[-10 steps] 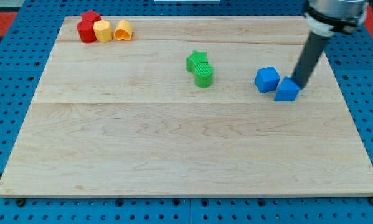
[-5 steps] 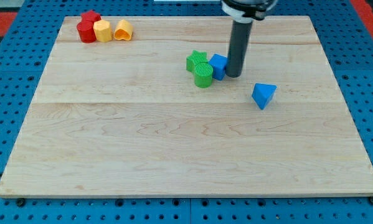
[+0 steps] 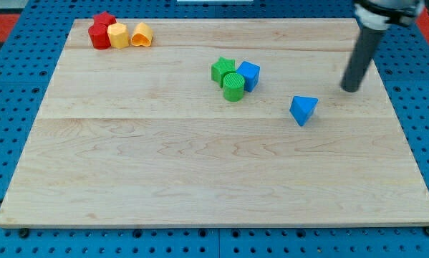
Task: Push the blue cube and blue triangle into green star and green circle
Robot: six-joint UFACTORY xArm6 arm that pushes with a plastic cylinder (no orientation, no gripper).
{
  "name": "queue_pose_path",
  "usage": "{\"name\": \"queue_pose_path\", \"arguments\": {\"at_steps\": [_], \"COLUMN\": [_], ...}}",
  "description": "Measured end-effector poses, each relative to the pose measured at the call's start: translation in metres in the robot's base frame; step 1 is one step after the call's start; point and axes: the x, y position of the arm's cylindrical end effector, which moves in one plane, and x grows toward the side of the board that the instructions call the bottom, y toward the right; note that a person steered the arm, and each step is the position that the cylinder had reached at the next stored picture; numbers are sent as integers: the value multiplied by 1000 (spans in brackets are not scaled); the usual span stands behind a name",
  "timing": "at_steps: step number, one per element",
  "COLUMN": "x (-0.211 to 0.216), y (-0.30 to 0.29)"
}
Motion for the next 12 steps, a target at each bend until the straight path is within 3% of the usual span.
{"name": "queue_pose_path", "arguments": {"at_steps": [1,2,3,4,5,8,11,12], "x": [61,64,26,26,33,-9,-24,-24], "y": [-37,-97,-126,-129,-124,-75,-160,-151]}}
